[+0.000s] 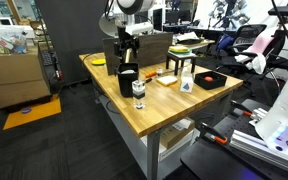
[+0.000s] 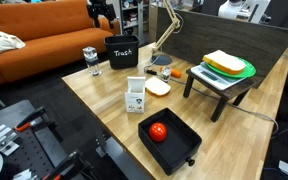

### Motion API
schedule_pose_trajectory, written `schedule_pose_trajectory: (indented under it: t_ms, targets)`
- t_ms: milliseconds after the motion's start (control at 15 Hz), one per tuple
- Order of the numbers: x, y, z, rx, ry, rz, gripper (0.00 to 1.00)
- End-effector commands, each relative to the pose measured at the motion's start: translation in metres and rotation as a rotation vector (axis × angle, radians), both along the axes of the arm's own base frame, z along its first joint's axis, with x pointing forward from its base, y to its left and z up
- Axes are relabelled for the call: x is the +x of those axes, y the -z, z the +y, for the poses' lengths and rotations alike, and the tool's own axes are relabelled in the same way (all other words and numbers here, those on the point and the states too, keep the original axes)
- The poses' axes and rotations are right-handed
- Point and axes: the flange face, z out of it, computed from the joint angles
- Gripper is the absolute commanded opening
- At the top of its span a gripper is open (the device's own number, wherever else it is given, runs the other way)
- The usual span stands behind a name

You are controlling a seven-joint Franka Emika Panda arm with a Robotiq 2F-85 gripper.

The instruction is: Take the white cup from the black bin and put it on the table

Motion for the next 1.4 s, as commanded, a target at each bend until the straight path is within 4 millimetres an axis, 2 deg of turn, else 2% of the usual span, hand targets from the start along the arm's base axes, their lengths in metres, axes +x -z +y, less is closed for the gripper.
schedule_pose_trajectory:
  t_ms: [0,400,867,933,1333]
  targets:
    - [0.0,-0.001,0.0,0.0,0.0,0.001,1.0]
    - [0.003,0.002,-0.002,0.036,-0.037,0.018,1.0]
    - [0.017,0.025,-0.028,-0.118,-0.235,0.014,1.0]
    - [0.012,0.024,-0.029,-0.083,-0.181,0.028,1.0]
    - [0.014,0.026,-0.027,-0.102,-0.214,0.023,1.0]
